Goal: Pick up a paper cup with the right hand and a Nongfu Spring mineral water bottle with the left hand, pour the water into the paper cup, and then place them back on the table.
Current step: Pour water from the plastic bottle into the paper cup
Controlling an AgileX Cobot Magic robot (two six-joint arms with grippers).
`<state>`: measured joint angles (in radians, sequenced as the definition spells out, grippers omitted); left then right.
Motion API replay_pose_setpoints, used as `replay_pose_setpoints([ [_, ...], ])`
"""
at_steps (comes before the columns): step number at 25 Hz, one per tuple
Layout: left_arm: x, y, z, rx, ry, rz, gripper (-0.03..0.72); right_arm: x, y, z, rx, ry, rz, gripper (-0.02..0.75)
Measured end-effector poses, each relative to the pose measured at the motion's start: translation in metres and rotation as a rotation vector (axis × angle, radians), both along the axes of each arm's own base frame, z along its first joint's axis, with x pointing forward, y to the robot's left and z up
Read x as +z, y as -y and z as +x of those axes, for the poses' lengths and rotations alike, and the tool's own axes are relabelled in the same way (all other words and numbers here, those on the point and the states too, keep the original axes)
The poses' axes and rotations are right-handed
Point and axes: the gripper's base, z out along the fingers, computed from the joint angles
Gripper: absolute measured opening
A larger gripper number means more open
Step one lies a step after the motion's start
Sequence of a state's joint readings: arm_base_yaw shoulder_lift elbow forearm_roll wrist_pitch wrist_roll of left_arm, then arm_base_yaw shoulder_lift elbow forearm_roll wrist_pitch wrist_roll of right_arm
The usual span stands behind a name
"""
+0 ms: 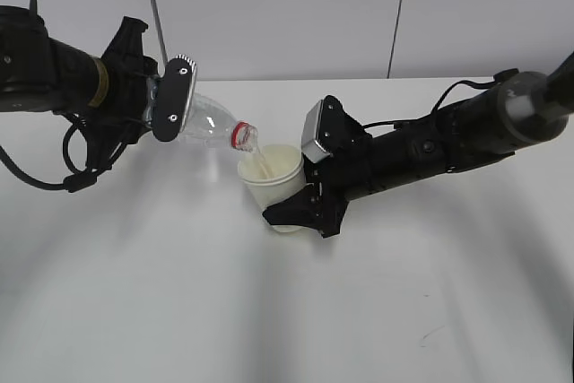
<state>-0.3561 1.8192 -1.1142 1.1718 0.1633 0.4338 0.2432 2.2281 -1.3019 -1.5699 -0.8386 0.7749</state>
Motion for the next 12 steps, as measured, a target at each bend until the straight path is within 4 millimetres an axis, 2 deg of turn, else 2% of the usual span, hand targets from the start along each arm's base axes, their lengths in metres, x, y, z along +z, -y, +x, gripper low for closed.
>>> replay_pose_setpoints([
  [12,0.0002,0.0000,0.0002,-0.009,0.005,0.012,0.377,-0.0001,0.0001,0.0001,-0.002,0.000,-0.002,0.492],
])
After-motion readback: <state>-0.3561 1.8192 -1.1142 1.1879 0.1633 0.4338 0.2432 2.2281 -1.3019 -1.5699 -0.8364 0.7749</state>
